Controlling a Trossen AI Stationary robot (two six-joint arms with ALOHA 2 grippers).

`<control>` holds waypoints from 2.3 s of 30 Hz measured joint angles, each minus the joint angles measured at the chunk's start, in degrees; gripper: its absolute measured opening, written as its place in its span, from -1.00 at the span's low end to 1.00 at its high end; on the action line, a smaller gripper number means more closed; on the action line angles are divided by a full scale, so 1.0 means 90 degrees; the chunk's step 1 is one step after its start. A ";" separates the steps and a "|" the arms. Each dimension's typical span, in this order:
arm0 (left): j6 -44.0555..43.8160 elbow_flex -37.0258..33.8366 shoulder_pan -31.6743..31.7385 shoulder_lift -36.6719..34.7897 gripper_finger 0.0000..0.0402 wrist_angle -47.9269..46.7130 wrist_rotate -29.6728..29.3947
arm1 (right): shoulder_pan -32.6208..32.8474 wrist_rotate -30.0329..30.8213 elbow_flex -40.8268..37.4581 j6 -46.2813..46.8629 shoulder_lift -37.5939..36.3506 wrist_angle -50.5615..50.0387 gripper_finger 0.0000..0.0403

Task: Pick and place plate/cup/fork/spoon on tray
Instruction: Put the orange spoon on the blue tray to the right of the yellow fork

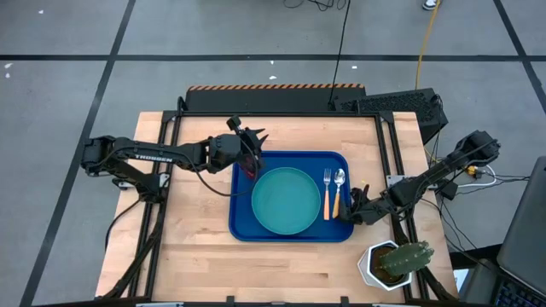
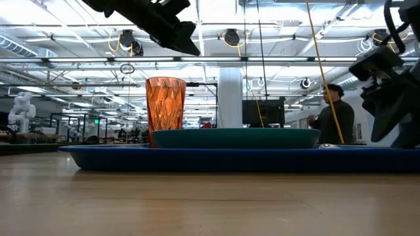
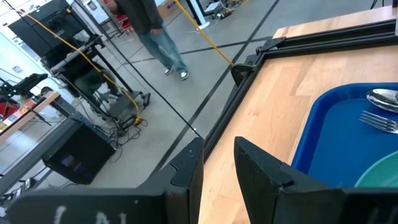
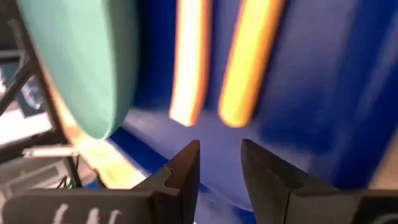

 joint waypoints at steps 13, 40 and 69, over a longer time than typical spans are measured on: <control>-0.0029 0.0000 -0.0017 0.0000 -0.53 0.0010 -0.0001 | -0.0067 0.0195 0.0000 -0.1296 -0.1095 -0.0133 -0.46; 0.0060 0.0000 -0.0018 0.0000 -0.53 0.0240 -0.0012 | -0.2035 0.0697 0.0249 -0.8563 -0.2599 -0.2660 -0.46; 0.0457 0.0000 -0.0015 0.0000 -0.53 0.0190 -0.0017 | -0.4540 -0.0503 0.2675 -1.2066 0.0513 -0.4037 -0.56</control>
